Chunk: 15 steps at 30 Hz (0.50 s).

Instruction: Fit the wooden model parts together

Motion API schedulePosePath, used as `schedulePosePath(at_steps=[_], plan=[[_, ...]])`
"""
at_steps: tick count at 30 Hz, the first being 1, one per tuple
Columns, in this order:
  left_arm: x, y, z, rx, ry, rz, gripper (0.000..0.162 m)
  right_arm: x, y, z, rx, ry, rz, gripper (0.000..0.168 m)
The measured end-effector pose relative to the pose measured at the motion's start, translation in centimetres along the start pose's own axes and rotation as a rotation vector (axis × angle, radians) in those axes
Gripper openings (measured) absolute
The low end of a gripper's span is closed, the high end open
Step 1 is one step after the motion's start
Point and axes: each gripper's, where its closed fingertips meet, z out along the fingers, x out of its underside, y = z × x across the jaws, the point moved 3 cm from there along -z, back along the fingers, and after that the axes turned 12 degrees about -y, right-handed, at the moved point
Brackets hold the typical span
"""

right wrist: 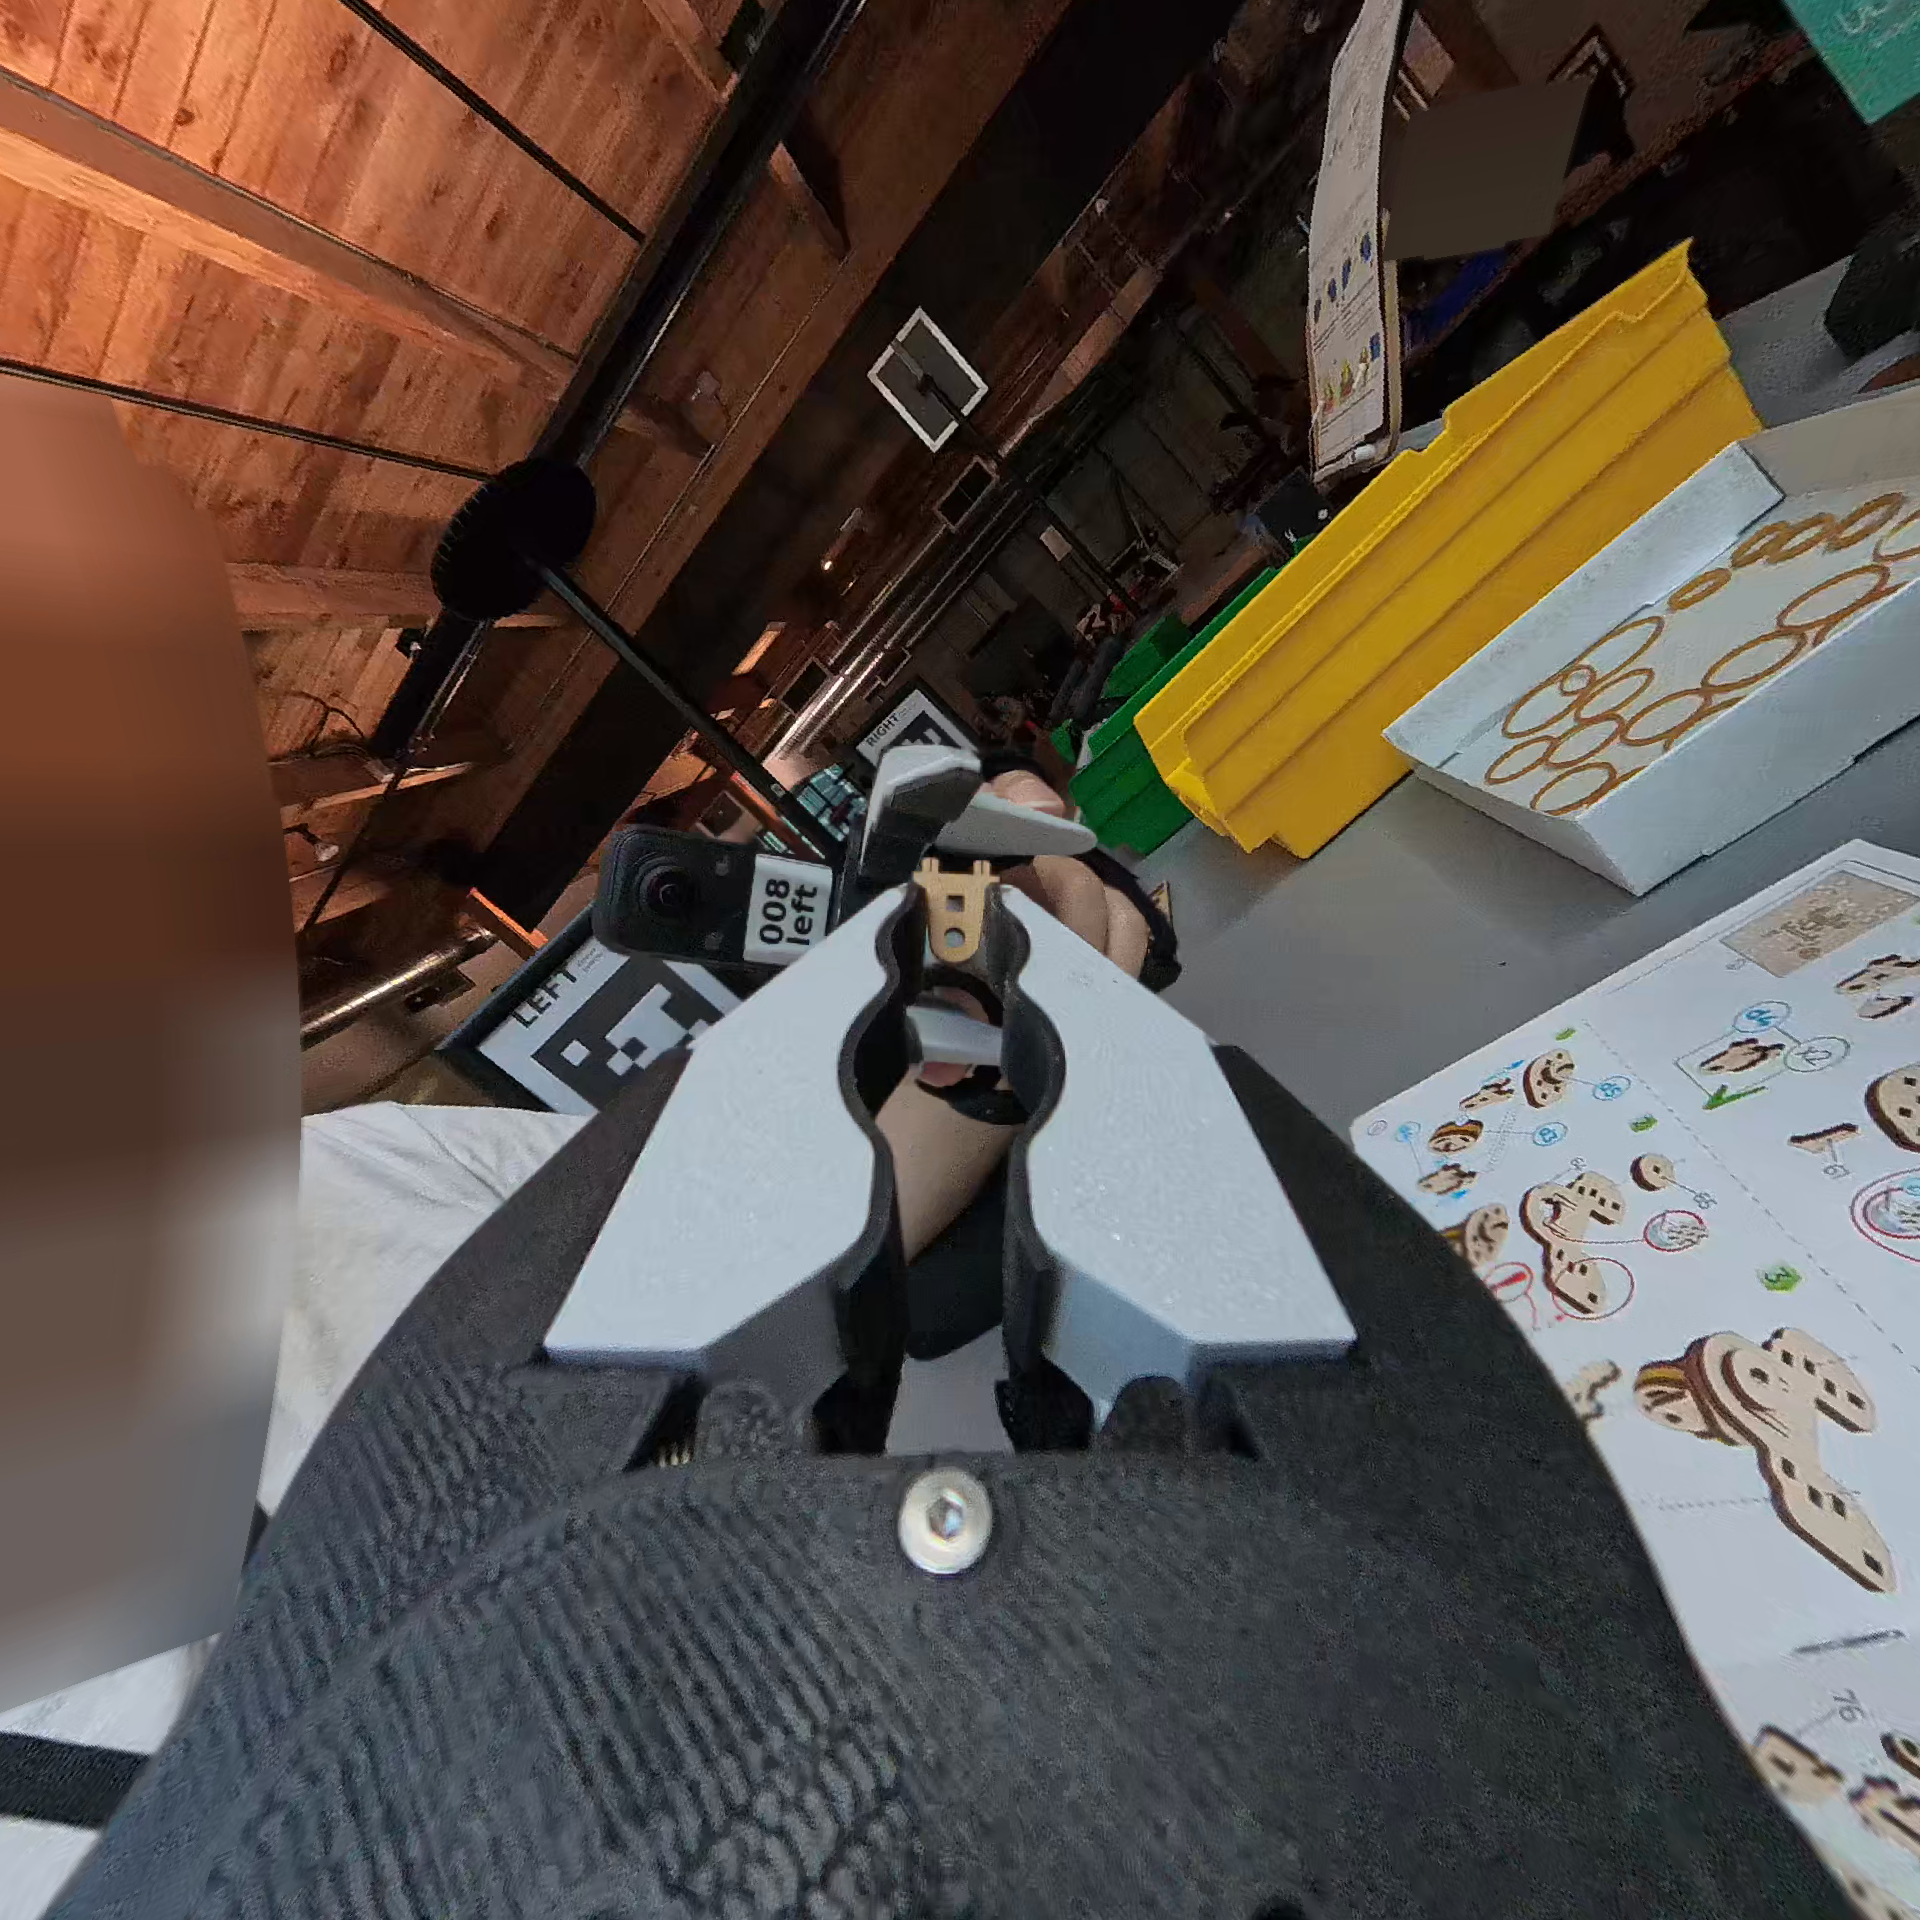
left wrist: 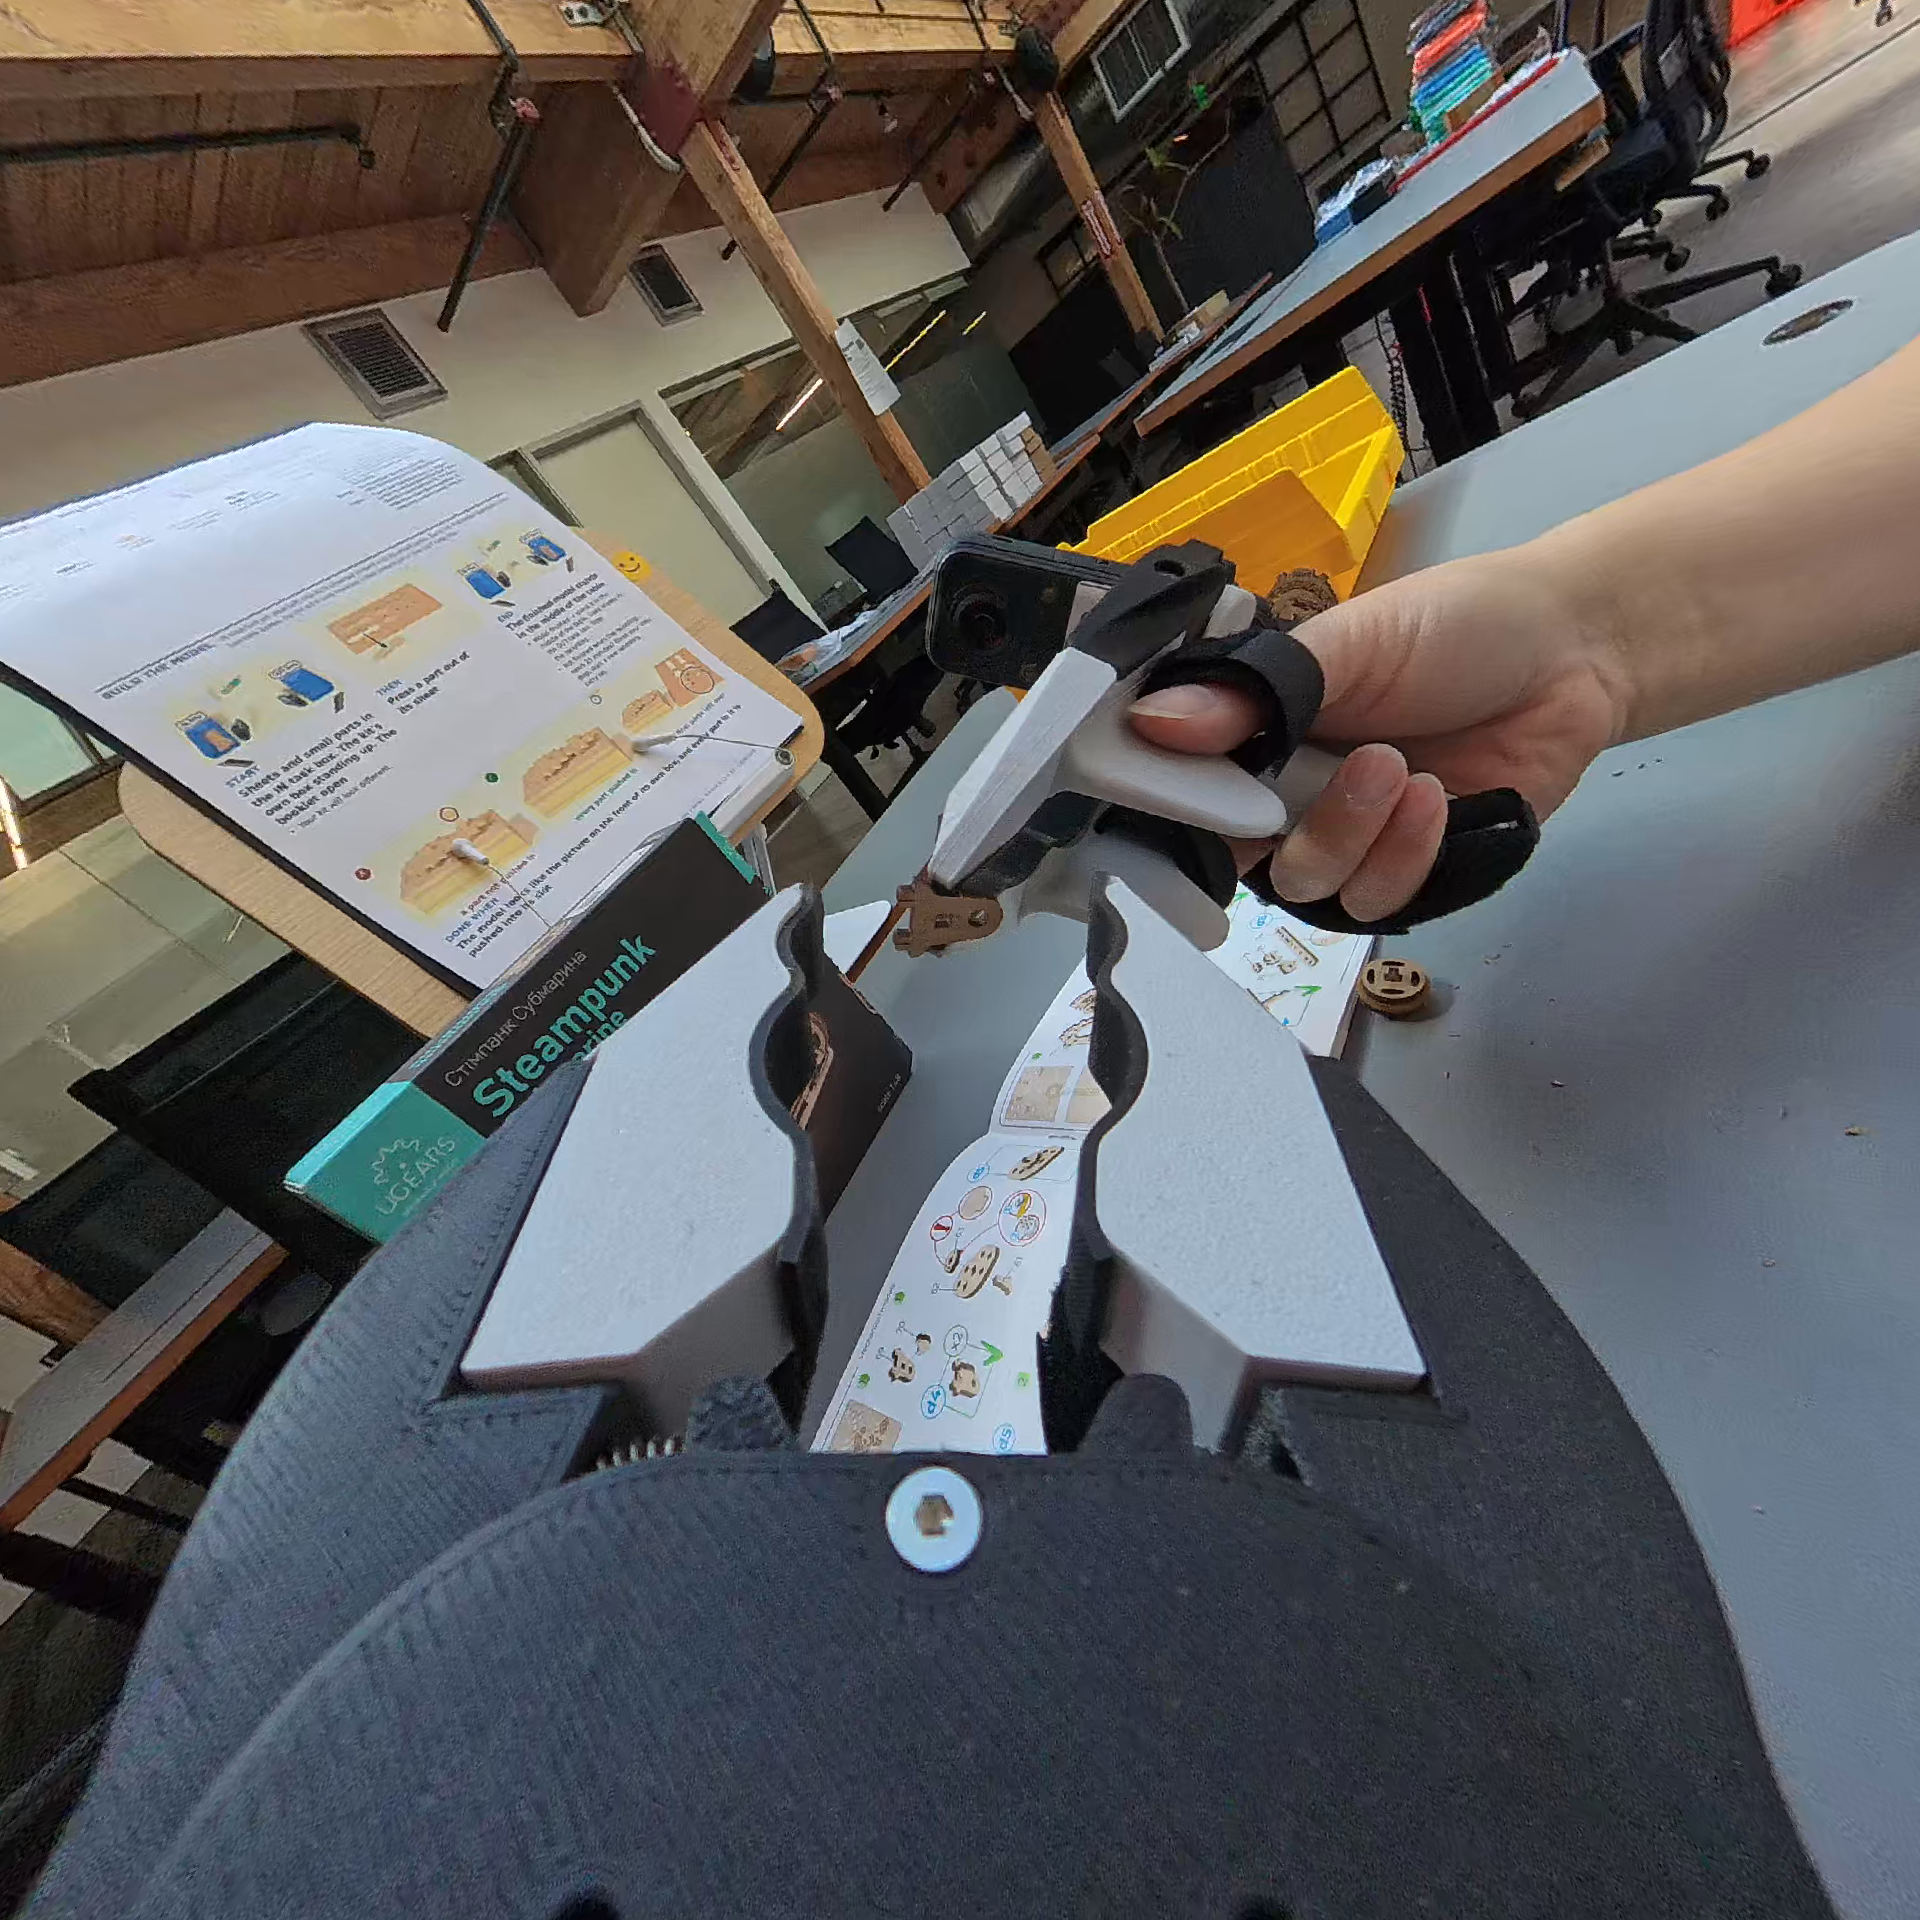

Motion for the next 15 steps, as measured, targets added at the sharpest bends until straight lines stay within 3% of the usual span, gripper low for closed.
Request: schedulePosePath(at_steps=[1, 8, 15], plan=[[0.10, -0.21, 0.11, 0.003, 0.010, 0.017, 0.049, 0.03, -0.03, 0.03, 0.000, -0.007, 0.027, 0.010], [0.54, -0.20, 0.25, -0.031, 0.043, 0.117, 0.035, 0.36, 0.16, 0.31, -0.037, -0.043, 0.162, 0.010], [0.56, -0.13, 0.02, -0.013, 0.038, 0.092, 0.026, 0.35, -0.01, 0.29, -0.036, -0.061, 0.165, 0.010]])
